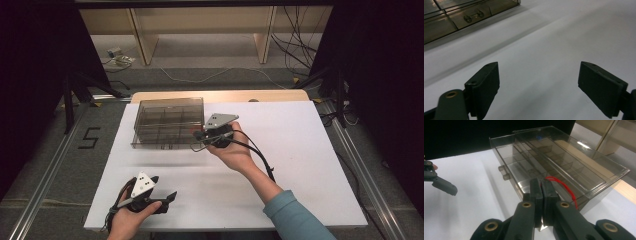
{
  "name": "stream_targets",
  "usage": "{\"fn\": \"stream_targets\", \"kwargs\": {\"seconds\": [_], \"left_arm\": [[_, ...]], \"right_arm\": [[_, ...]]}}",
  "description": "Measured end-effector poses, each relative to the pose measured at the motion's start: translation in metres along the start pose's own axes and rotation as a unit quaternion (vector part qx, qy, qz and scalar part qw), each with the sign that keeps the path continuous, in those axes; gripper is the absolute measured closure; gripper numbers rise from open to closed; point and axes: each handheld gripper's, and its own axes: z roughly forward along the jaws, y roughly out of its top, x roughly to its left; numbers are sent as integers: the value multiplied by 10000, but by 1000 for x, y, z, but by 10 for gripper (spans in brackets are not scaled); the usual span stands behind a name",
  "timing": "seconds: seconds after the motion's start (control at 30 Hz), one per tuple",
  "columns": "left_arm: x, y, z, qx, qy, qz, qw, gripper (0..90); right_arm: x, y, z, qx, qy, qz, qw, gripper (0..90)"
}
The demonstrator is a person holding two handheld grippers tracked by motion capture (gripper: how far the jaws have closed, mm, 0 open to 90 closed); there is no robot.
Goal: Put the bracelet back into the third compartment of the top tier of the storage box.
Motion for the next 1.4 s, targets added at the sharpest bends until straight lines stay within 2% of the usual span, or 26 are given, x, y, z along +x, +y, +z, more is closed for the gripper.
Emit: {"fn": "stream_targets", "kwargs": {"seconds": [1.23, 1.4], "left_arm": [[0, 0, 0, -8, -12, -3, 10000, 173], [0, 0, 0, -13, -11, -9, 10000, 173]], "right_arm": [[-3, 2, 35, 228, 124, 193, 9995, 886], [-4, 2, 39, 173, 127, 241, 9995, 842]]}}
